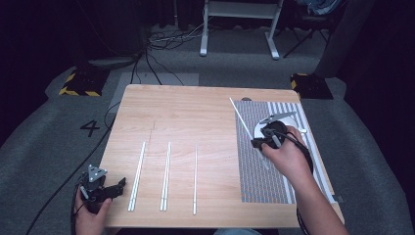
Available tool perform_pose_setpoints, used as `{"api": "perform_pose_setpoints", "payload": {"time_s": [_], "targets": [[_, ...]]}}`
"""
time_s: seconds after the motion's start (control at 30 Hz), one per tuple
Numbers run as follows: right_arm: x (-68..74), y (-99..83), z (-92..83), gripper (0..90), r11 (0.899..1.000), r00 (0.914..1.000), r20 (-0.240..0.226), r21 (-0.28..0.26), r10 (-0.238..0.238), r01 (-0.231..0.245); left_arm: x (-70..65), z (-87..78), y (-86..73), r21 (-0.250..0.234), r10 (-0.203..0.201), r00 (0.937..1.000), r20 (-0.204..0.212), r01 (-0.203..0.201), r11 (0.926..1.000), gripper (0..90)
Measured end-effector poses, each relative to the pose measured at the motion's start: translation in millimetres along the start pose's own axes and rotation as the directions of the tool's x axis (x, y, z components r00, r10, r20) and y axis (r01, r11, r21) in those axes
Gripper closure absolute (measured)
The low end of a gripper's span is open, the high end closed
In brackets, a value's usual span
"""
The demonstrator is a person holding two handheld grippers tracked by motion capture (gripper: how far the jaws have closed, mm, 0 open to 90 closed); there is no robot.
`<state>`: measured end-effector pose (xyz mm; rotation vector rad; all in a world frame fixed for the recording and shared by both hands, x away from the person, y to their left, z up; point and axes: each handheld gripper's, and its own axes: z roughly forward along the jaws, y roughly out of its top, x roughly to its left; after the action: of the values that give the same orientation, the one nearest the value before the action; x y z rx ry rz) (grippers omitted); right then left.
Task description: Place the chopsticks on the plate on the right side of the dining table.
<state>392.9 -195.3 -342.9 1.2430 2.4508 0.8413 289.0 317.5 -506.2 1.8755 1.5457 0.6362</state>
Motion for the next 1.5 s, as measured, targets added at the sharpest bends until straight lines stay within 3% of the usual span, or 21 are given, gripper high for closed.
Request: {"api": "perform_pose_setpoints", "payload": {"time_s": [0.43, 0.8, 1.0, 1.5], "targets": [[-48.0, -30.0, -8.8, 84.8, 0.999, 0.9992, 0.036, 0.035, 0.017, -0.018, -0.1, 0.0, 0.0, -0.001, -0.001, 1.0000, 0.000, 0.001, 1.0000, 16.5], [-67.7, -38.5, -3.2, 84.8, 0.995, 0.9985, 0.055, 0.102, -0.002, -0.003, -0.1, 0.0, 0.0, -0.001, -0.001, 1.0000, 0.000, 0.001, 1.0000, 16.5], [-76.5, -42.4, 4.6, 84.8, 0.988, 0.9969, 0.072, 0.155, -0.032, 0.021, -0.1, 0.0, 0.0, -0.001, -0.001, 1.0000, 0.000, 0.001, 1.0000, 16.5], [-89.9, -55.7, 38.6, 84.8, 0.958, 0.9929, 0.088, 0.282, -0.080, 0.053, -0.1, 0.0, 0.0, 0.000, -0.001, 1.0000, 0.000, 0.001, 1.0000, 16.5]]}}
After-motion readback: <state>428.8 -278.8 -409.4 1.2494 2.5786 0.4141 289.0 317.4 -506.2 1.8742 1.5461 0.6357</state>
